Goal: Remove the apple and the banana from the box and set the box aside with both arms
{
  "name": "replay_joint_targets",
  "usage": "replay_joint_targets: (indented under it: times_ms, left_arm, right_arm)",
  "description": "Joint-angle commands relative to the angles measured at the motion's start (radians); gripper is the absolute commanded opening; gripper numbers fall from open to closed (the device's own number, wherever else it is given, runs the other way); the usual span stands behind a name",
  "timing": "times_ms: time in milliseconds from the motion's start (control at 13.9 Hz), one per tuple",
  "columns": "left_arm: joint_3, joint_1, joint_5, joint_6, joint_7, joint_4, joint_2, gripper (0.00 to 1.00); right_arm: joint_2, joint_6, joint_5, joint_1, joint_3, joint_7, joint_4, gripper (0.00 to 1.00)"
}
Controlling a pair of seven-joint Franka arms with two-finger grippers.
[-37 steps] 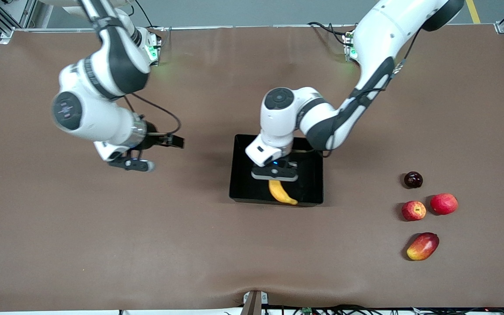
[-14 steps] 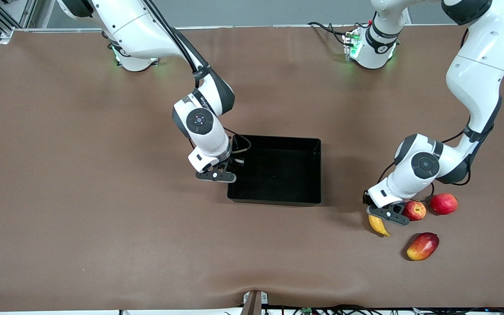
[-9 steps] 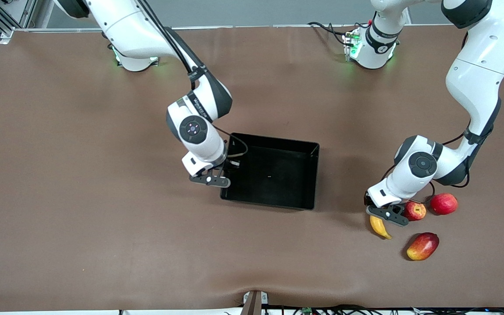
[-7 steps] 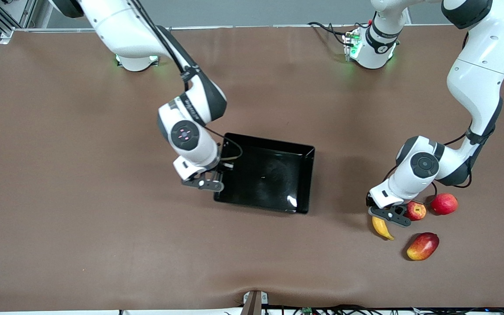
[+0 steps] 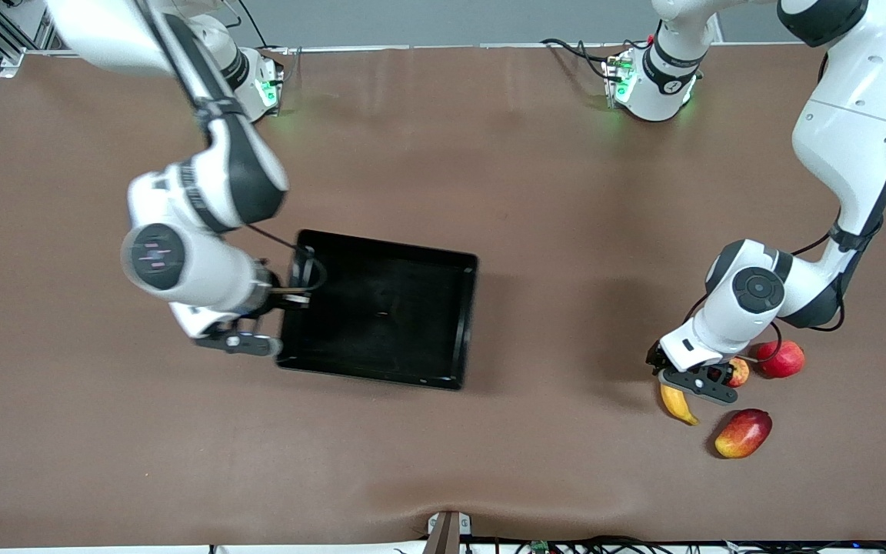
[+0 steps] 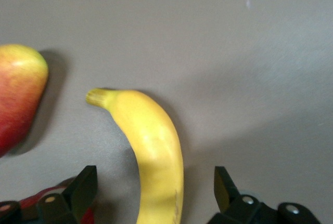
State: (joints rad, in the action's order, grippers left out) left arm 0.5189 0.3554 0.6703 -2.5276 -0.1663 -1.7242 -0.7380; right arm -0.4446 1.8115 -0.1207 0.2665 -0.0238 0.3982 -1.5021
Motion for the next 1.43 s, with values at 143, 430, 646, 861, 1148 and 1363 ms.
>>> replay_joint_targets:
  times_ms: [143,430,646,861,1148,1363]
  left_arm:
    - [0.081,-0.004,-0.184,0.272,-0.042,0.001,0.213,1.00]
    - [0.093,-0.004,-0.300,0.465,-0.056,0.011,0.369,1.00]
    - [0.092,-0.003,-0.405,0.646,-0.046,0.073,0.469,1.00]
    - [0.089,-0.003,-0.413,0.863,-0.041,0.240,0.477,1.00]
    - [0.090,0.036,-0.414,0.912,-0.044,0.278,0.499,1.00]
    - [0.089,0.040,-0.435,0.963,-0.047,0.279,0.552,1.00]
  right_arm:
    - [0.138,-0.008,-0.028,-0.263,-0.018,-0.309,-0.188,0.00]
    - [0.147,-0.008,-0.016,-0.412,-0.016,-0.453,-0.237,0.00]
    - [0.132,0.031,-0.013,-0.548,-0.015,-0.597,-0.271,0.00]
    - [0.119,0.226,-0.013,-0.641,-0.016,-0.760,-0.400,0.00]
    - [0.069,0.359,-0.017,-0.702,-0.018,-0.774,-0.464,0.00]
    - [0.035,0.382,-0.019,-0.707,-0.018,-0.817,-0.463,0.00]
